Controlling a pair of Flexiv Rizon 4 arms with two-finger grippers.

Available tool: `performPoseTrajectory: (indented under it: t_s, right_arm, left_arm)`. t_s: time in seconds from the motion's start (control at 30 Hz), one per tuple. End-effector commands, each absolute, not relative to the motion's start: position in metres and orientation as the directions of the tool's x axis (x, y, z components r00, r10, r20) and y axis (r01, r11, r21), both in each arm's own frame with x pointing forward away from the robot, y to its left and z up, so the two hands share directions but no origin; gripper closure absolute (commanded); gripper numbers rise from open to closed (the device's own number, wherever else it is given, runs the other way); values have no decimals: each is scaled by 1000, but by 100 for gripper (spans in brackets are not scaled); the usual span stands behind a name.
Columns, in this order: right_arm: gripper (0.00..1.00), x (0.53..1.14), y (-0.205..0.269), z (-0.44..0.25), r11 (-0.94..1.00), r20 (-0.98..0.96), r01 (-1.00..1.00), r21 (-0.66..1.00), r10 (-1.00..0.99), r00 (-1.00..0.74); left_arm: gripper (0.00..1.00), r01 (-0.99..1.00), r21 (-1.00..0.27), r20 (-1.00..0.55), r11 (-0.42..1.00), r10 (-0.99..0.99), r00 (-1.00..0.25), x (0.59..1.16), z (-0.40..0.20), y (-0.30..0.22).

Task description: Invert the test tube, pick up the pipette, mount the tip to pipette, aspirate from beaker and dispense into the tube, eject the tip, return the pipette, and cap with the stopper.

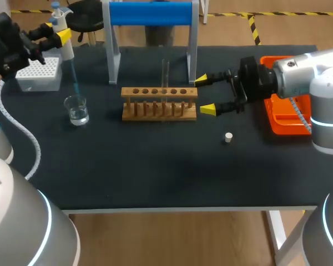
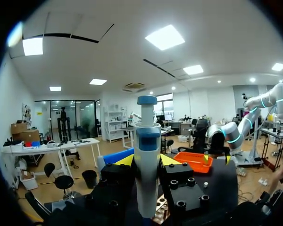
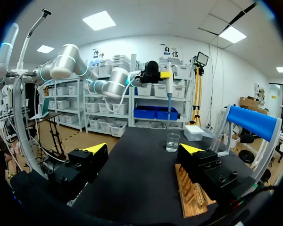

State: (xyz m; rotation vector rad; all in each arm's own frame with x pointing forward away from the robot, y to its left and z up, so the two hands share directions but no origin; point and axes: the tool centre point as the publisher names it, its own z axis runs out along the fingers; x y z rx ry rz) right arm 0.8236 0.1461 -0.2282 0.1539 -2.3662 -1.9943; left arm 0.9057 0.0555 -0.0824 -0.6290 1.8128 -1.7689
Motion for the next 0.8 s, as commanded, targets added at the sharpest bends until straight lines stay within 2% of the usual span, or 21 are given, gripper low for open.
performPoseTrajectory:
  t_s: [0.03, 0.8]
  right_arm:
    - [0, 824, 145, -228, 168, -30, -48, 985, -105, -994]
    - [0, 824, 145, -228, 168, -30, -48, 985, -105, -994]
  left_arm:
    - [100, 37, -999, -48, 31, -649, -760, 913, -87, 62]
    - [100, 19, -1000, -25, 16, -660, -750, 914, -92, 69]
